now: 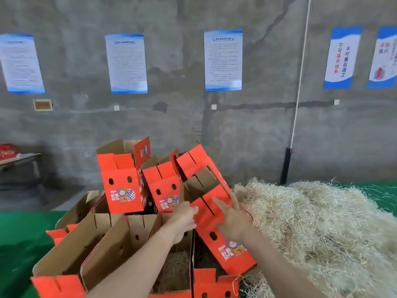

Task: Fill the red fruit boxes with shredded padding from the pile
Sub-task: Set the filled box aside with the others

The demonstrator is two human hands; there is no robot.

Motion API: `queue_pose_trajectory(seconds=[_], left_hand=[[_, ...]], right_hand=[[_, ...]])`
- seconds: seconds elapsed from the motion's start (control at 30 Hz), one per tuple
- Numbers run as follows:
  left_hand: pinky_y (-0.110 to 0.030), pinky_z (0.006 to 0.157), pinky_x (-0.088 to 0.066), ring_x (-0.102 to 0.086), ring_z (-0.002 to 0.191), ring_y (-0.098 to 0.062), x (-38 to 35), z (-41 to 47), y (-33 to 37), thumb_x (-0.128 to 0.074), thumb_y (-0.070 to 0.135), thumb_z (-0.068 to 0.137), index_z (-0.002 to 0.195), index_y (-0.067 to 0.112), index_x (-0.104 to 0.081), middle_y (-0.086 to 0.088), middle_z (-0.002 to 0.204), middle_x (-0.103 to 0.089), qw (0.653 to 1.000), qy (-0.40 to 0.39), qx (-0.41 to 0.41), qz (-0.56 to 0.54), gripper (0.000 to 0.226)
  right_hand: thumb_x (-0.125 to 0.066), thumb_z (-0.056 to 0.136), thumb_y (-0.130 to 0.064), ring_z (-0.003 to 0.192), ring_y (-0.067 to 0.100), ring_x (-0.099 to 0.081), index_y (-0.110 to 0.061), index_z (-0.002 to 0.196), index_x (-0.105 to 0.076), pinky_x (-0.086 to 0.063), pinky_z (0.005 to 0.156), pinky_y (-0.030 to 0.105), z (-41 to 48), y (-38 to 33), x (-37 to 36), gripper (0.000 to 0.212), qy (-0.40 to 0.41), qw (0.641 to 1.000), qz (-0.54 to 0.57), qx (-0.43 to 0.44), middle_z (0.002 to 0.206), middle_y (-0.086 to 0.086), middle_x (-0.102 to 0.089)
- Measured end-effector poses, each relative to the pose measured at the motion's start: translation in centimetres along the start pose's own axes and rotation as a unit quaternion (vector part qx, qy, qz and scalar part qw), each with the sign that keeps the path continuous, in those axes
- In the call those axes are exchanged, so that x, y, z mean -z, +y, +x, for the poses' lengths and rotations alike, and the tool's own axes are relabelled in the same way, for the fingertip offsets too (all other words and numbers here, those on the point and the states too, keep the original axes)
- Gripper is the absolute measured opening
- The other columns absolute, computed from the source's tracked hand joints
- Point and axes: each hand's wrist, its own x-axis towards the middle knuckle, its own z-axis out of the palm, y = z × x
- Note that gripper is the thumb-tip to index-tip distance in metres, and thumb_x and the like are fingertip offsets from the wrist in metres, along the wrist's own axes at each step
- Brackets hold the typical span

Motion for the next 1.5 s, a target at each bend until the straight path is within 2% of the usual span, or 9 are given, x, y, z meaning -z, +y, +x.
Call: queue_pose_trajectory(seconds=[0.1, 0.23, 0.37, 0.73, 0.93, 1.03, 1.17, 1.33, 1.5], left_hand=[[-0.027, 0.070, -0.047, -0.051, 0.080, -0.017, 1.0, 1.4, -1.0, -0.053, 0.005, 0.092, 0.117, 0.018, -0.045, -0.002, 0.091, -0.054, 0.997, 0.077, 0.005, -0.013, 0.029], [-0.028, 0.070, -0.052, -0.058, 0.091, -0.020, 3.0, 2.8, -1.9, -0.058, 0.002, 0.089, 0.131, 0.016, -0.049, -0.009, 0.121, -0.055, 0.996, 0.060, 0.030, 0.052, 0.046], [-0.036, 0.081, -0.054, -0.057, 0.092, -0.024, 2.0, 2.8, -1.8, -0.057, 0.009, 0.091, 0.097, 0.013, -0.059, -0.009, 0.104, -0.056, 0.978, 0.106, -0.037, 0.176, 0.008], [-0.032, 0.075, -0.041, -0.059, 0.098, -0.026, 0.7, -0.3, 4.1, -0.056, 0.019, 0.091, 0.100, 0.020, -0.064, -0.003, 0.103, -0.065, 0.797, 0.228, -0.367, 0.422, 0.012], [-0.031, 0.101, -0.037, -0.045, 0.123, -0.025, 0.5, 2.2, -2.3, -0.045, 0.020, 0.097, 0.131, 0.021, -0.049, -0.008, 0.133, -0.047, 0.848, 0.064, -0.232, 0.473, 0.034], [-0.033, 0.105, -0.035, -0.042, 0.127, -0.031, 1.1, 2.3, -3.9, -0.047, 0.012, 0.095, 0.147, 0.031, -0.019, -0.011, 0.150, -0.024, 0.882, 0.037, -0.204, 0.422, 0.063], [-0.022, 0.104, -0.028, -0.027, 0.139, -0.023, 1.5, 1.7, -4.2, -0.049, 0.015, 0.095, 0.148, 0.037, -0.003, -0.001, 0.158, -0.002, 0.889, 0.045, -0.228, 0.394, 0.073], [-0.035, 0.114, -0.022, -0.010, 0.144, -0.017, 4.0, -0.2, -4.0, -0.047, 0.026, 0.096, 0.149, 0.035, -0.005, 0.004, 0.157, -0.010, 0.862, 0.002, -0.245, 0.444, 0.068], [-0.032, 0.099, -0.042, -0.048, 0.122, -0.019, 7.6, -4.0, -4.4, -0.049, 0.031, 0.095, 0.147, 0.033, -0.018, -0.002, 0.150, -0.030, 0.885, 0.067, -0.256, 0.383, 0.061]], right_hand=[[-0.054, 0.082, -0.010, 0.111, 0.032, -0.057, -0.039, 0.145, -0.017, -0.044, 0.094, 0.035, 0.4, 0.0, -1.6, 0.079, -0.059, 0.998, -0.011, -0.009, 0.148, 0.020, 0.027], [-0.045, 0.082, -0.001, 0.116, 0.039, -0.052, -0.042, 0.138, -0.029, -0.045, 0.094, 0.037, 1.5, -0.4, -2.3, 0.072, -0.008, 1.000, 0.016, -0.004, 0.150, 0.022, 0.005], [-0.044, 0.083, 0.001, 0.120, 0.040, -0.048, -0.044, 0.138, -0.027, -0.043, 0.097, 0.037, 1.7, -0.7, -2.4, 0.073, -0.003, 0.999, 0.035, 0.005, 0.151, 0.024, 0.002], [-0.046, 0.080, 0.007, 0.115, 0.041, -0.049, -0.028, 0.141, -0.034, -0.039, 0.101, 0.038, 1.3, 0.1, -1.5, 0.072, 0.202, 0.949, 0.231, 0.071, 0.148, 0.012, -0.012], [-0.049, 0.082, 0.003, 0.140, 0.033, -0.017, -0.035, 0.147, -0.013, -0.028, 0.110, 0.032, 0.2, 4.2, -5.3, 0.083, -0.007, 0.985, 0.166, -0.039, 0.152, 0.018, -0.010], [-0.049, 0.082, 0.001, 0.141, 0.037, -0.009, -0.040, 0.145, -0.015, -0.031, 0.109, 0.037, -0.8, 4.2, -6.6, 0.083, 0.094, 0.991, 0.089, -0.034, 0.150, 0.015, 0.025], [-0.050, 0.076, -0.004, 0.140, 0.037, 0.017, -0.041, 0.146, -0.008, -0.001, 0.110, 0.054, 0.3, 1.8, -5.5, 0.089, 0.179, 0.973, -0.116, 0.088, 0.154, 0.008, 0.018], [-0.049, 0.085, -0.022, 0.139, 0.040, 0.014, -0.044, 0.145, 0.000, 0.009, 0.107, 0.061, 1.4, -0.8, -4.0, 0.080, -0.013, 0.981, -0.195, 0.011, 0.155, 0.011, 0.012], [-0.052, 0.090, -0.031, 0.141, 0.034, -0.010, -0.031, 0.144, -0.026, -0.006, 0.111, 0.053, 0.0, -4.3, -3.5, 0.060, 0.091, 0.991, -0.090, 0.030, 0.153, 0.016, -0.015]])
